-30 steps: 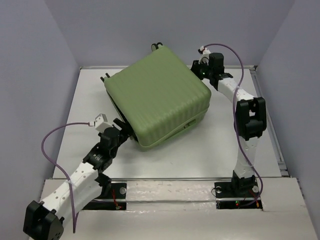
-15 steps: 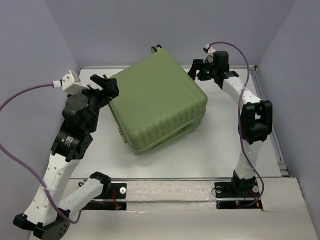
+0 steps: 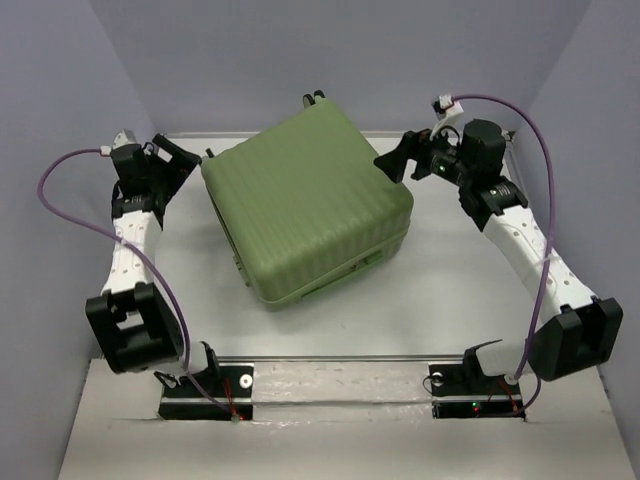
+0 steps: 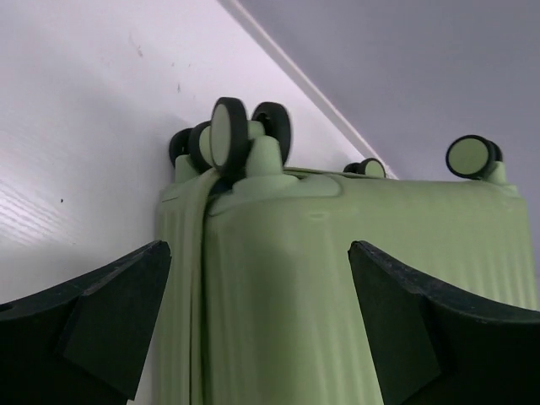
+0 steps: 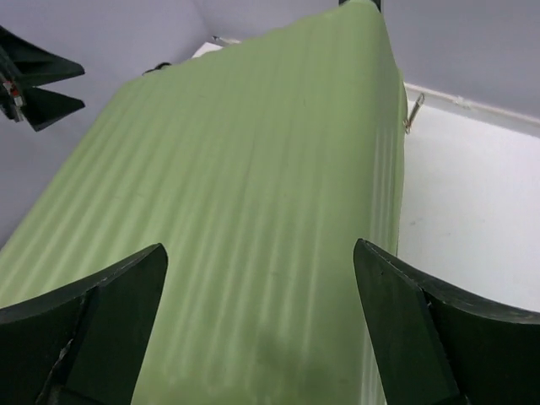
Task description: Pack the luggage
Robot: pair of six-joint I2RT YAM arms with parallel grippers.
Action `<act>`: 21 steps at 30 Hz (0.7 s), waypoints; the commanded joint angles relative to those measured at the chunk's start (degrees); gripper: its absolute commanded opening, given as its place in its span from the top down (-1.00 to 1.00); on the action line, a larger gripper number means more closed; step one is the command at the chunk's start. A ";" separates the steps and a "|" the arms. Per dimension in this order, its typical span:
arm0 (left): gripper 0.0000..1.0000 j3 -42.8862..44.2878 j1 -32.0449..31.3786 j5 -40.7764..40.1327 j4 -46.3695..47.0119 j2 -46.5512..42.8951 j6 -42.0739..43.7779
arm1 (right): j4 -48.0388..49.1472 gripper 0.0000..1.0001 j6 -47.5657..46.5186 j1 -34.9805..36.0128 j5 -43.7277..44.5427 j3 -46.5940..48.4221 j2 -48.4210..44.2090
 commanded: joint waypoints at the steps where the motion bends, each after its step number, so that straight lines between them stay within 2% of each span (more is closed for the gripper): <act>1: -0.98 1.46 2.76 15.18 12.38 5.99 -5.44 | 5.97 -0.94 2.62 -0.48 -3.52 -9.38 -6.72; 6: -0.98 1.81 5.22 21.79 23.46 16.11 -11.16 | 10.03 -0.94 4.20 -0.48 -6.52 -20.02 -12.45; 8: -0.98 3.21 5.22 22.58 24.01 18.58 -11.87 | 10.74 -0.95 4.12 -0.48 -7.31 -22.82 -14.30; 15: -0.98 5.41 4.78 23.82 29.62 27.73 -16.87 | 11.44 -0.95 4.12 -0.48 -8.99 -25.83 -17.12; 21: -0.98 11.21 3.29 25.22 36.75 35.45 -23.29 | 11.62 -0.95 3.77 0.05 -11.10 -27.85 -18.79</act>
